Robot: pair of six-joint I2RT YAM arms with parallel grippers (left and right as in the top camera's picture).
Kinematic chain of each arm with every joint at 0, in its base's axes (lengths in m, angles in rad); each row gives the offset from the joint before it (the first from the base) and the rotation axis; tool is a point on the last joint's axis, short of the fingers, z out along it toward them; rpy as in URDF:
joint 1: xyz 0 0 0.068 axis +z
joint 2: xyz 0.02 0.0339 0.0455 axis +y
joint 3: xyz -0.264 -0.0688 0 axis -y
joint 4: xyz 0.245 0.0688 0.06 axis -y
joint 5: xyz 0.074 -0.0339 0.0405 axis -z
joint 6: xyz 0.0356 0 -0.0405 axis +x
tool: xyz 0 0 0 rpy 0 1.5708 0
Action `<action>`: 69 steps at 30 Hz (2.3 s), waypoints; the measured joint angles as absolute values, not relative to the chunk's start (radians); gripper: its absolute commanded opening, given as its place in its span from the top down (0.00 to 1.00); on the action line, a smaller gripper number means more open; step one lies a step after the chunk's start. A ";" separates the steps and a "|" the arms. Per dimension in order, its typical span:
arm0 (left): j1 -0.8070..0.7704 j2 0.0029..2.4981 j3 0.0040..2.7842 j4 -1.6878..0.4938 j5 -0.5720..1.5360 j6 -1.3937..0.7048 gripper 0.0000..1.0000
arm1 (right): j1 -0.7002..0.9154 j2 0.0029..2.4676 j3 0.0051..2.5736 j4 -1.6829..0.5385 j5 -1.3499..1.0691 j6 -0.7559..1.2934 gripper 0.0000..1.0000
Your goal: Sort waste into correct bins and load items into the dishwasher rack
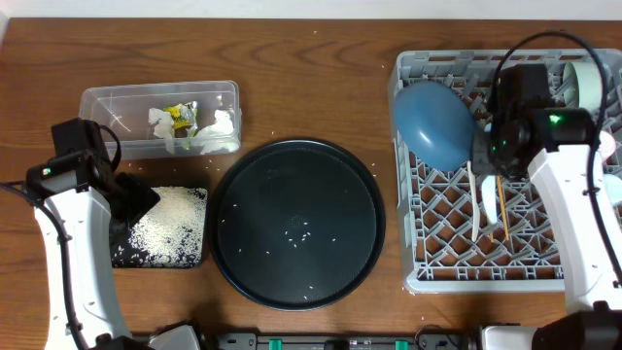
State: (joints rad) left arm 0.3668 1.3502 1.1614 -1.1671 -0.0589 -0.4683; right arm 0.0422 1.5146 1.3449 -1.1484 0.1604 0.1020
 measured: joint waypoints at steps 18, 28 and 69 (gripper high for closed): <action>0.367 1.350 1.161 -1.168 -0.059 -0.468 0.26 | 0.041 1.515 1.200 -1.058 0.162 0.097 0.81; 0.367 1.350 1.161 -1.169 -0.059 -0.471 0.21 | 0.041 1.515 1.200 -1.052 0.169 0.095 0.74; -0.072 1.191 1.194 -1.297 0.045 -0.156 0.02 | -0.068 1.362 1.282 -1.071 -0.205 0.017 0.01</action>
State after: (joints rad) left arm -0.0719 1.1908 1.1938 -1.2972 0.0452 -0.1562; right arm -0.0681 1.3624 1.2819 -1.0710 -0.2047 0.0170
